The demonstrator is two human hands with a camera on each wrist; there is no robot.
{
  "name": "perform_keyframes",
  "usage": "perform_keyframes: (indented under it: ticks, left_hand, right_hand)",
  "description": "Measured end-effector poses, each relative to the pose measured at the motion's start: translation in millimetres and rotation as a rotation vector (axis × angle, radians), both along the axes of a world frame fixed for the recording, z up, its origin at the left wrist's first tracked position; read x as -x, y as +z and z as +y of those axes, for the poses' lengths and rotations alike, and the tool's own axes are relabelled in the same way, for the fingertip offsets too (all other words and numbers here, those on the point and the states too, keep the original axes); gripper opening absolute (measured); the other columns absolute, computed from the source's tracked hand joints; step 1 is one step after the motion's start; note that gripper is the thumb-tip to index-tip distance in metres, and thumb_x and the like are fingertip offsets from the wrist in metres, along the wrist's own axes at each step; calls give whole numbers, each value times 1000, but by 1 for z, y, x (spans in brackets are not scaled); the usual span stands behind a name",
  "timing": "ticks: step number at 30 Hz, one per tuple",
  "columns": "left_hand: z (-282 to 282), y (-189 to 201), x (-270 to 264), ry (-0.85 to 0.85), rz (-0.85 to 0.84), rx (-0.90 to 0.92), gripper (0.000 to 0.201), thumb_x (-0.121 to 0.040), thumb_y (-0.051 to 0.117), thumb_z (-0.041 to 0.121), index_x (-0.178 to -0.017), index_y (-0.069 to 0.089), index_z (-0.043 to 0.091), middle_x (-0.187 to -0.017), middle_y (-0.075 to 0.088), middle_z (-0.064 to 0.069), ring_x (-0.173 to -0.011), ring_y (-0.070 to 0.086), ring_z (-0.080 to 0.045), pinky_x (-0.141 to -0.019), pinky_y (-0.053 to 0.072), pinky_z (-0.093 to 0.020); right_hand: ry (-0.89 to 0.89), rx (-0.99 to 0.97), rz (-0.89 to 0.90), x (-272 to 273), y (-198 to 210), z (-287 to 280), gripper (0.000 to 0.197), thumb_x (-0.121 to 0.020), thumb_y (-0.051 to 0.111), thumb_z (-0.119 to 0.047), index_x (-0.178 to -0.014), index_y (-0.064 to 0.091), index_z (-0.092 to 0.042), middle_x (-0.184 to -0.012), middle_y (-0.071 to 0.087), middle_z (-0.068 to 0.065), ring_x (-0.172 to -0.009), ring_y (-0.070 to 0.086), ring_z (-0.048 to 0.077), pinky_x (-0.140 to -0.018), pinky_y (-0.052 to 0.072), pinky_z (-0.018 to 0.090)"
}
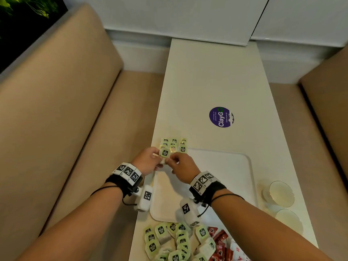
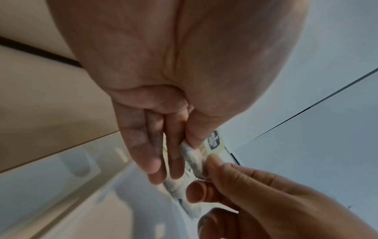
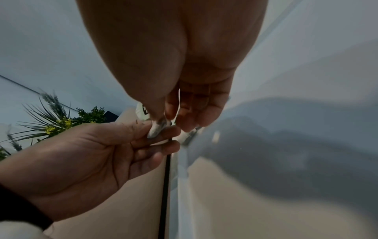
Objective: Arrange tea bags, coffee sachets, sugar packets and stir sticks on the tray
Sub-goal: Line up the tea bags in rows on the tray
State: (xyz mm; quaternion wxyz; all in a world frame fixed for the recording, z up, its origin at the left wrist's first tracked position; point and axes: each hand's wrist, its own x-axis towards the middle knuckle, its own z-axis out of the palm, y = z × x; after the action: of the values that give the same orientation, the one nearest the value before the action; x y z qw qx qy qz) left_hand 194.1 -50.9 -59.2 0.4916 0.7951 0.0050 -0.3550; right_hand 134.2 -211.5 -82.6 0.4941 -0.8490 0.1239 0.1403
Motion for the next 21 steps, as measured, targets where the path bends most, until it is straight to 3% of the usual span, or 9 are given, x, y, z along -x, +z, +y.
perform_keyframes:
  ticks: [2,5,7,10,13,16,21]
  left_hand:
    - [0,2,2,5,5,8,9,-101,54,6,-100,60,13,-90,72,-11,-76,70,-20,-64,52,-26]
    - [3,1,4,64,37,4,5,-100,56,8,-101,56,12,-88,72,-12,-63,66,-19,-53,49,-24]
    - [9,-4,4,97,14,-48,9,-97,61,11,-104,56,11,-82,73,-11,-59,62,-20,-58,50,-28]
    - [19,-9,8,61,-90,-196,7,-94,65,17,-95,61,12,-72,66,-6,-55,59,-17,-64,50,-30]
    - [26,-11,14,41,-105,-240,11,-93,67,20,-92,63,10,-73,63,-5,-55,57,-15,-59,47,-25]
    - [32,-14,20,34,-82,-249,12,-94,67,21,-93,65,9,-69,61,-2,-54,54,-13,-53,44,-21]
    - [43,-23,31,18,-28,-233,12,-93,68,21,-89,64,12,-70,62,-3,-54,54,-12,-56,46,-23]
  right_hand:
    - [21,13,27,0,0,4,30,-99,59,-29,-74,59,-13,-87,69,18,-79,68,36,-76,56,46]
    - [-24,27,43,-5,-2,7,32,-99,58,-24,-74,62,-4,-83,69,20,-78,68,37,-76,57,46]
    - [-62,52,69,-9,-6,7,33,-99,58,-24,-75,67,-2,-79,71,16,-77,69,32,-77,58,43]
    - [-85,55,156,-11,-14,8,35,-99,60,-24,-68,69,-12,-75,74,8,-76,72,26,-82,59,41]
    - [-90,39,199,-13,-19,11,34,-98,61,-23,-68,71,-10,-73,74,7,-75,72,25,-83,59,41]
    - [-88,59,208,-16,-18,14,34,-98,61,-26,-71,73,-9,-69,71,3,-73,70,22,-80,57,34]
    - [-117,86,226,-18,-18,15,36,-97,62,-31,-70,75,-10,-69,72,3,-74,72,21,-76,56,30]
